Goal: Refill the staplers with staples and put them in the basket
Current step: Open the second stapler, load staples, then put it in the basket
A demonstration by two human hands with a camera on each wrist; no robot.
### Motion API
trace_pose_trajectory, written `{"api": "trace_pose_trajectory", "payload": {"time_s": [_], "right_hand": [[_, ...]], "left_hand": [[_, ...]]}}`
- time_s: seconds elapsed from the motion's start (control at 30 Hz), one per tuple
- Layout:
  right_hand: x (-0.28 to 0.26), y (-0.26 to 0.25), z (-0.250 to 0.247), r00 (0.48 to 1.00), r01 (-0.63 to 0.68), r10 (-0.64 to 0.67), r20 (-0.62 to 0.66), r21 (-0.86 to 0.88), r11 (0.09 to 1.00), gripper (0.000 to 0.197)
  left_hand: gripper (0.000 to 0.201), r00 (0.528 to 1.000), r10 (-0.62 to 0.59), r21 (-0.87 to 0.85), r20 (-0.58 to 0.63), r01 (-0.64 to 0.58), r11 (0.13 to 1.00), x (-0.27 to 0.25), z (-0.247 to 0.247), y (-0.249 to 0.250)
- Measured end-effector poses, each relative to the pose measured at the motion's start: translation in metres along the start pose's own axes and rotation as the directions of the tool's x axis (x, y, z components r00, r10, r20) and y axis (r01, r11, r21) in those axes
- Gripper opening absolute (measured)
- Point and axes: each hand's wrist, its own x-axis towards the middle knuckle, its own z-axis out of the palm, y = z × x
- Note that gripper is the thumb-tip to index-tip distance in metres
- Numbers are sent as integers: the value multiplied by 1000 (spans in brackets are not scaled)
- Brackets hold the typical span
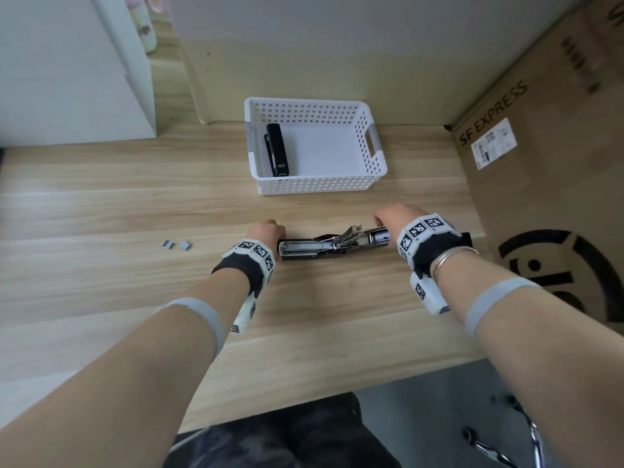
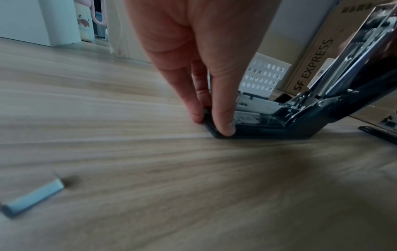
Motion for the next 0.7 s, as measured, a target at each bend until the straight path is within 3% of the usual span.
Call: {"api": "trace_pose_trajectory", "payload": {"time_s": [0.17,0.3,0.47,0.7], "right_hand": [[-15,-13,-24,987,153,-148,-66,88,984,35],[-15,-57,-30,954,280,-254,-163,171,945,33],[7,-107,-13,935,334,-303,-184,177,926,34],[31,-129,3,931,355,-340,-131,118,927,34]], "left_hand": [[43,1000,10,7,2,-10,1000,1,0,-2],[42,1000,10,-10,-2,-10,1000,1,-1,-3],[42,1000,8,-4,11,-8,1000,2,-2,-4],[43,1000,9,38,26,-10,999,6,0,-8]]}}
